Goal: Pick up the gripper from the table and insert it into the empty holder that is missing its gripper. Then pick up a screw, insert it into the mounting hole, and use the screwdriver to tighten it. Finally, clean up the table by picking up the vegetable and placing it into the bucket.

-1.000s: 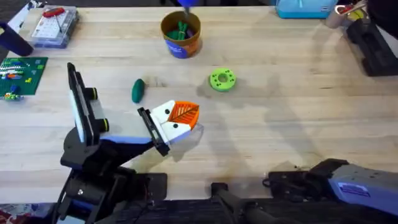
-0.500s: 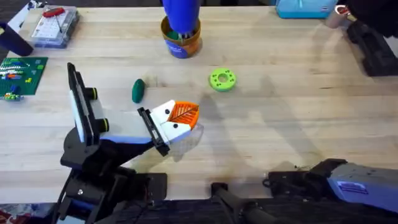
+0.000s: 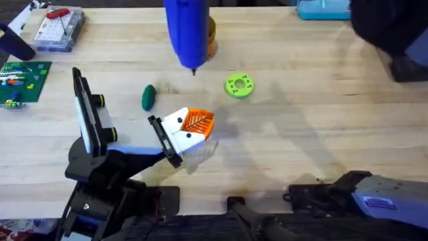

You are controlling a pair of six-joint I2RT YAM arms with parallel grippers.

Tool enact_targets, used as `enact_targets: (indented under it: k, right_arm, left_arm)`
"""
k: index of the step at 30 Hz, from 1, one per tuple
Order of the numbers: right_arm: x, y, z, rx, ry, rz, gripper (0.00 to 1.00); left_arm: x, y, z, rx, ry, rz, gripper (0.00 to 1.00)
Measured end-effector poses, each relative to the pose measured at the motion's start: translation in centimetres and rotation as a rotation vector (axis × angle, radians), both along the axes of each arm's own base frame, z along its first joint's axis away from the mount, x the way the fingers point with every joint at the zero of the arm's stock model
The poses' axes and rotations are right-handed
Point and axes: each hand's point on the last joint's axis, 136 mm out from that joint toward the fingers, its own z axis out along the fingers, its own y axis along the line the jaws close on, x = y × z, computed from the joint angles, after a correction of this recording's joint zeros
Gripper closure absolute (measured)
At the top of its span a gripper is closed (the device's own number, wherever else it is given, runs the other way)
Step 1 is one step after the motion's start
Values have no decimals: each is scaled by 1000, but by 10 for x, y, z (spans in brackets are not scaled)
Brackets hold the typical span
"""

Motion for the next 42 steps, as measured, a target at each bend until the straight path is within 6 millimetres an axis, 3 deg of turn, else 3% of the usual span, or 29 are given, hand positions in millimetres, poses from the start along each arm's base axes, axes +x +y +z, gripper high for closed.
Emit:
enact_targets:
  k: [19, 42]
  right_arm:
    - [-15, 4, -37, 22, 1, 47, 954]
    - [-38, 17, -37, 24, 0, 120, 955]
  left_arm:
    - [0, 0, 0, 0, 0, 0, 983]
    - [0, 0, 0, 0, 0, 0, 983]
